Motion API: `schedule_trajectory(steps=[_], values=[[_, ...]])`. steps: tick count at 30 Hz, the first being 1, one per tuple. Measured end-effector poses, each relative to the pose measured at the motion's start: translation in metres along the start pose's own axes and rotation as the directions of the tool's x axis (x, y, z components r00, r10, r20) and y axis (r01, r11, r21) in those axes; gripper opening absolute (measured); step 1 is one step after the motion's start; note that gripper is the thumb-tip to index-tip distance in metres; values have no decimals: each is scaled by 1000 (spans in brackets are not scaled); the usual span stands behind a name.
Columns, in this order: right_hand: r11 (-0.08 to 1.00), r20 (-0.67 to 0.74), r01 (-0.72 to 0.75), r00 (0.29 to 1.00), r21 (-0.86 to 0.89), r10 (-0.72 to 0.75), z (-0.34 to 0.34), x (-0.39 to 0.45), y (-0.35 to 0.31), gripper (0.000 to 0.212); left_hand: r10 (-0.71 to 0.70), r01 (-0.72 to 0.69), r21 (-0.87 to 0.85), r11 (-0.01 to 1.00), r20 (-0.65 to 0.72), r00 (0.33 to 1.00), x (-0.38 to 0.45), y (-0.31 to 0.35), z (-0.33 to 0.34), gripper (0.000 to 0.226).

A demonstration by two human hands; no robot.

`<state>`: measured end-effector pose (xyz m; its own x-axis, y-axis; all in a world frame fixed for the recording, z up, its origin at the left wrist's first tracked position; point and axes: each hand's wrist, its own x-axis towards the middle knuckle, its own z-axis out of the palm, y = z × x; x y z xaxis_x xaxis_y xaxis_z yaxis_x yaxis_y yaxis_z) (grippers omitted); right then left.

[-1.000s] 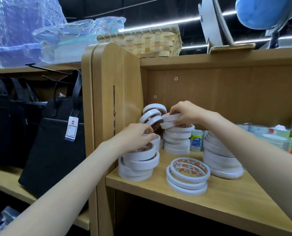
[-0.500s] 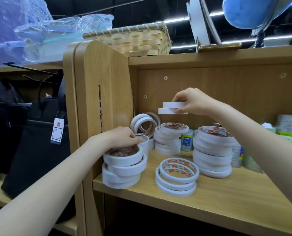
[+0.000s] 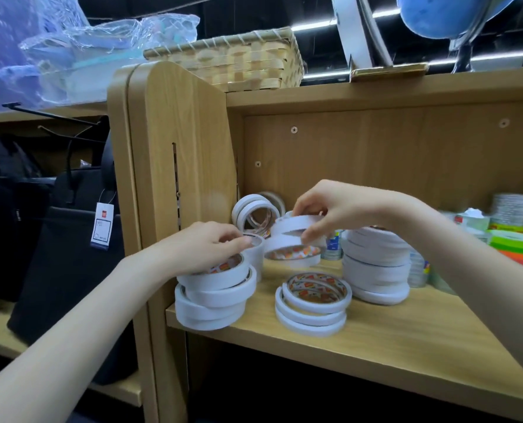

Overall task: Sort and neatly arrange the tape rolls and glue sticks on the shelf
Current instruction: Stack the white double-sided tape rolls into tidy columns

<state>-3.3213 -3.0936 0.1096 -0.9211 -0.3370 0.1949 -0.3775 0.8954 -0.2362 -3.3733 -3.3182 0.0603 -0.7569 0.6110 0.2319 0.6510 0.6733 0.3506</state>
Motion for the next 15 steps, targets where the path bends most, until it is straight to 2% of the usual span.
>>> schedule_trajectory(steps=[3,5,8,11,13,15], values=[[959,233,-101,958,-265,165,13,0,-7,18,-33,27,75,997,77,997,7,-1,1,32],[952,269,-127,941,-278,204,9,0,-9,24,-32,23,122,992,77,997,13,-2,-3,36],[988,109,-86,989,-127,100,-11,20,-12,27,-35,24,167,986,65,997,20,0,-10,39],[977,-94,-78,994,-200,60,-15,71,-4,21,-52,33,235,972,75,996,29,5,-16,37],[960,-118,-125,988,-252,98,-11,103,7,31,-67,40,265,963,93,993,37,6,-17,37],[940,-82,-193,981,-283,176,-4,126,21,39,-67,40,277,960,88,994,46,6,-16,37]])
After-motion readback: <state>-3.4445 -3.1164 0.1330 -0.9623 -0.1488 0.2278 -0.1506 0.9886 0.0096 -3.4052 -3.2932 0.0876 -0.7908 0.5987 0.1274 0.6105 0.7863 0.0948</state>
